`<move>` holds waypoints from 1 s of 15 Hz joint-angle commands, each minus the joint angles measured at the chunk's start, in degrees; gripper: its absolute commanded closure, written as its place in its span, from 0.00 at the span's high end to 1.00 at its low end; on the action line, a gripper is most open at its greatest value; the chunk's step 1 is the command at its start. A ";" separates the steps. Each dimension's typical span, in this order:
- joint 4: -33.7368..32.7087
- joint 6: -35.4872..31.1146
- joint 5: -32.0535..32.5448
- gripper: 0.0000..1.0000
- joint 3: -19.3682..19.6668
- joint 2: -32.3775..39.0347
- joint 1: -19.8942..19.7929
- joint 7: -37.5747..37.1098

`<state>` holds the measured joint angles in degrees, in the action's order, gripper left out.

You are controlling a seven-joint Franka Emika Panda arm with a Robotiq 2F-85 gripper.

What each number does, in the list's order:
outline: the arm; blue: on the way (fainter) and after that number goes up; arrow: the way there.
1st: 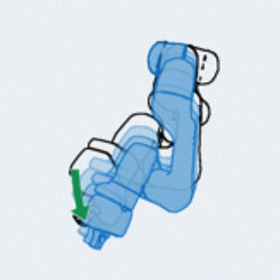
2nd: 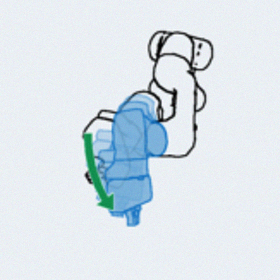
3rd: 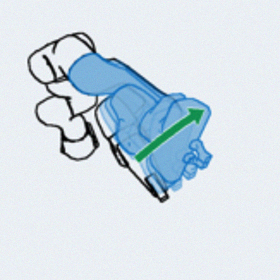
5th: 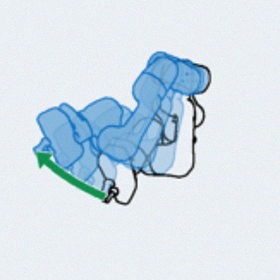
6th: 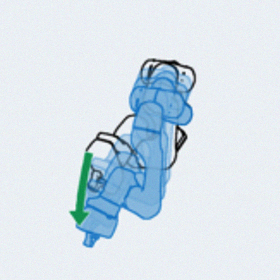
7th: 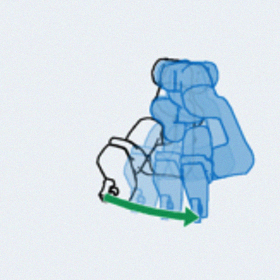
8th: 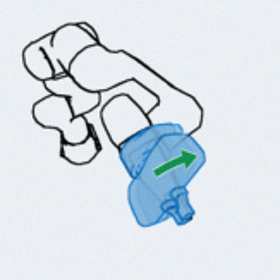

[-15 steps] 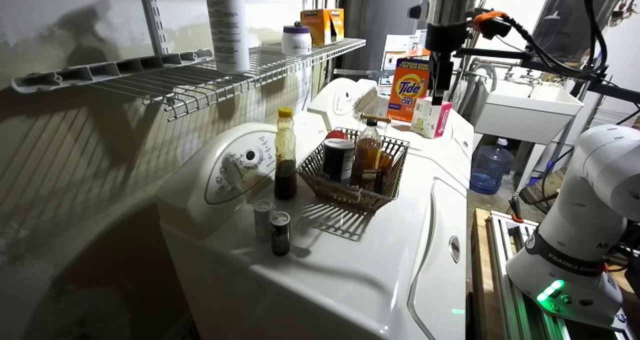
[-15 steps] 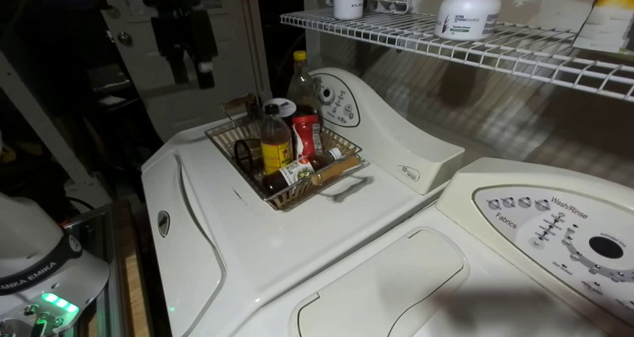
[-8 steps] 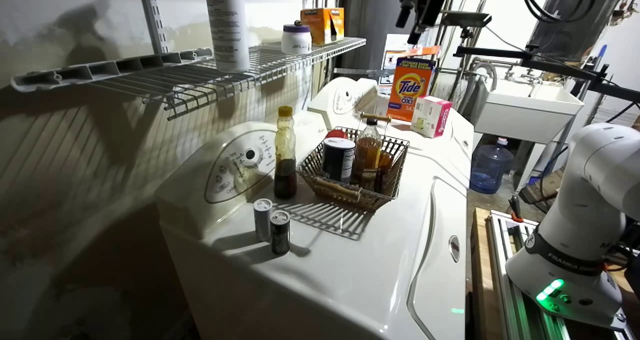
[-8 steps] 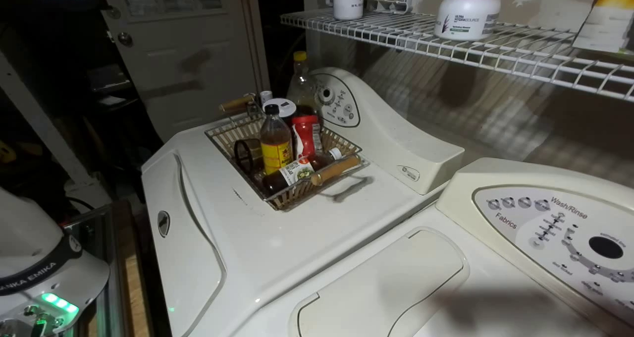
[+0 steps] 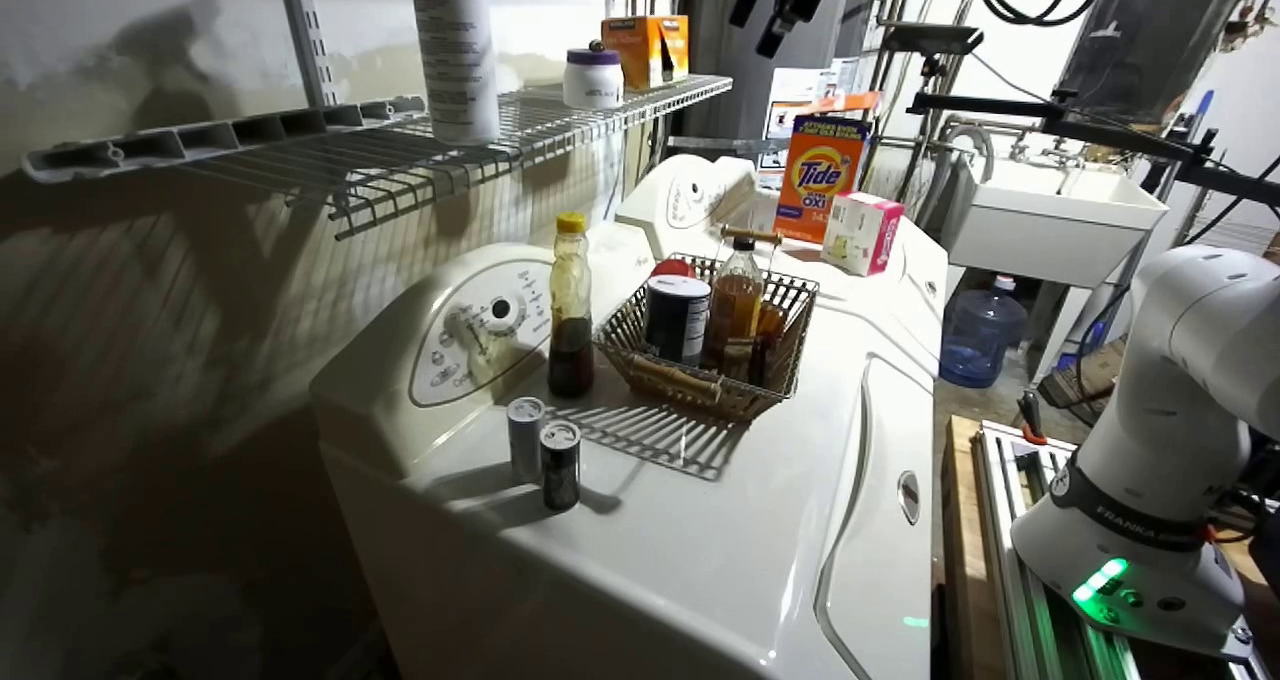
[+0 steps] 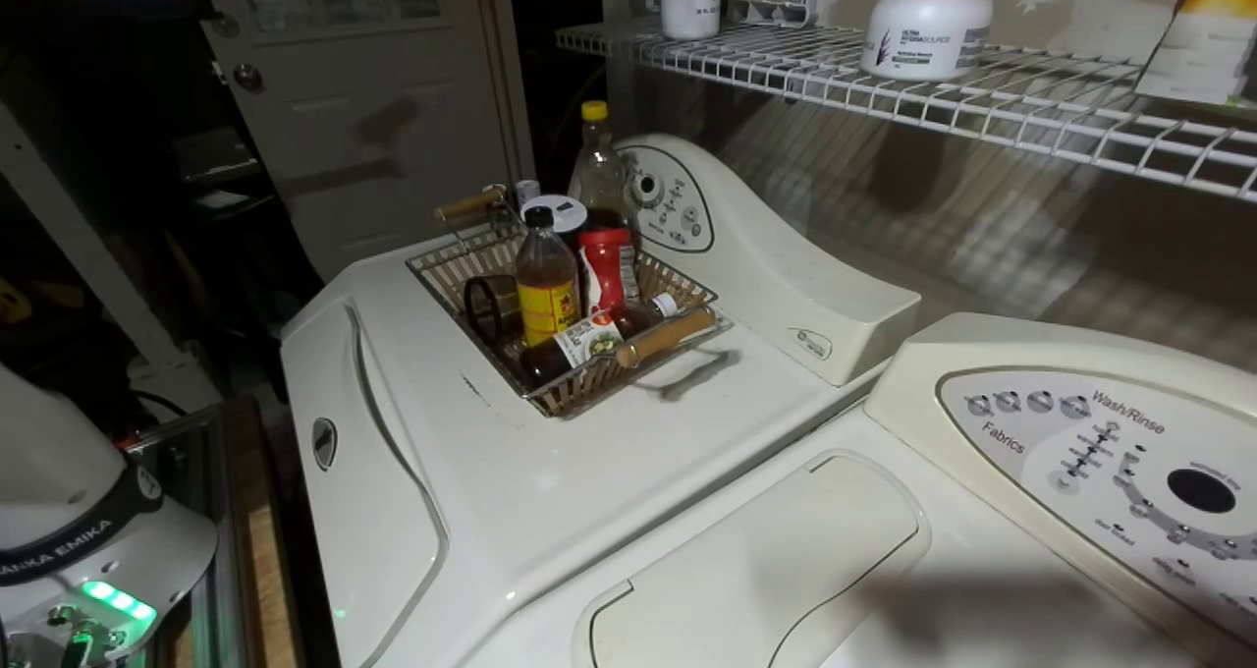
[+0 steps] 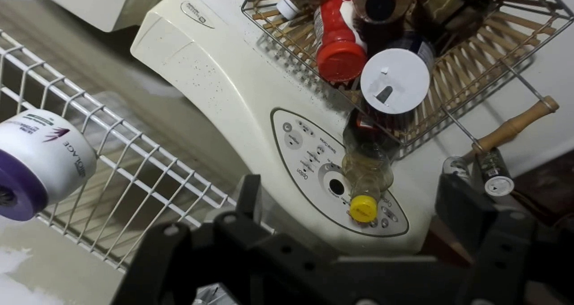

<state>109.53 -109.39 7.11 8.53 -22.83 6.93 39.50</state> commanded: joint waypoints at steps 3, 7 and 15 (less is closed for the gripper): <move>-0.41 0.07 -0.63 1.00 -1.04 0.16 -1.35 0.50; -1.04 -11.18 -10.33 1.00 0.24 1.79 1.61 4.13; -2.71 -30.25 -36.97 1.00 2.43 7.35 7.42 15.21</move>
<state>109.20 -134.86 -20.10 9.13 -18.65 11.70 48.56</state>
